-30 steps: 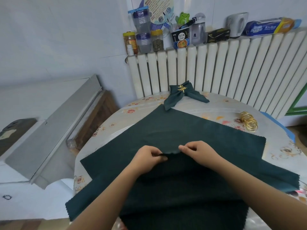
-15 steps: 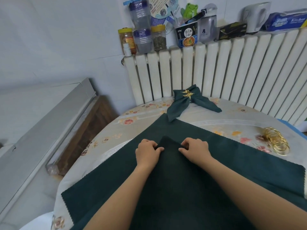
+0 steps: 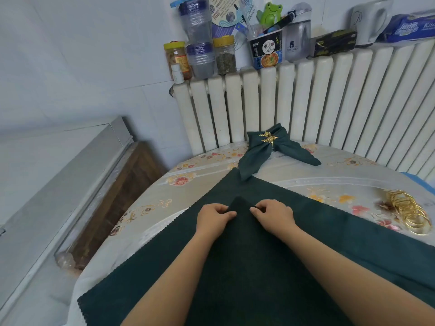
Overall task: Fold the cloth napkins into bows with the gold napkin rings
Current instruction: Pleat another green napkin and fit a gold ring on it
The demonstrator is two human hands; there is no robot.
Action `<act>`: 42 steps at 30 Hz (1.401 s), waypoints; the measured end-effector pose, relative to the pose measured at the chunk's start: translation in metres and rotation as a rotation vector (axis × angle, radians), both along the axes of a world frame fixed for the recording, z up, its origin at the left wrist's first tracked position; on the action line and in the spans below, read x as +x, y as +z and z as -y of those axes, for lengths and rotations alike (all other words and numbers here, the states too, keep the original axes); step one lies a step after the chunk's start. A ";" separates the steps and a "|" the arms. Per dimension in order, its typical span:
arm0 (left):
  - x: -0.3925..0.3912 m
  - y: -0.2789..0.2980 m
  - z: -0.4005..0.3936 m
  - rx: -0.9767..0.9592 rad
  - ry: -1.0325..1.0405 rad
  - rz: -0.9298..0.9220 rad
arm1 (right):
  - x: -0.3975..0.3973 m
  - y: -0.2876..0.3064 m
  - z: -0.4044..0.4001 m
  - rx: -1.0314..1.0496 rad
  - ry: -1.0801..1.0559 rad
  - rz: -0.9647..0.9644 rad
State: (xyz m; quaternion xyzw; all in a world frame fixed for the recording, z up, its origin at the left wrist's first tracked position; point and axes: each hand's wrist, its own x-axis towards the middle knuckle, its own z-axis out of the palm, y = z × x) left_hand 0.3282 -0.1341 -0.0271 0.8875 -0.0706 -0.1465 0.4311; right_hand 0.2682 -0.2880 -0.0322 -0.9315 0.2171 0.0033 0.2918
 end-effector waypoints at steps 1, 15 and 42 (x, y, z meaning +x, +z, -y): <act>0.002 0.000 0.000 -0.047 0.021 -0.020 | 0.004 0.002 0.001 0.053 -0.012 -0.014; 0.013 0.004 -0.005 -0.063 0.004 -0.160 | 0.016 0.008 0.009 0.322 -0.075 -0.085; -0.011 -0.004 -0.024 0.297 -0.416 0.415 | -0.023 -0.004 0.017 -0.218 0.313 0.179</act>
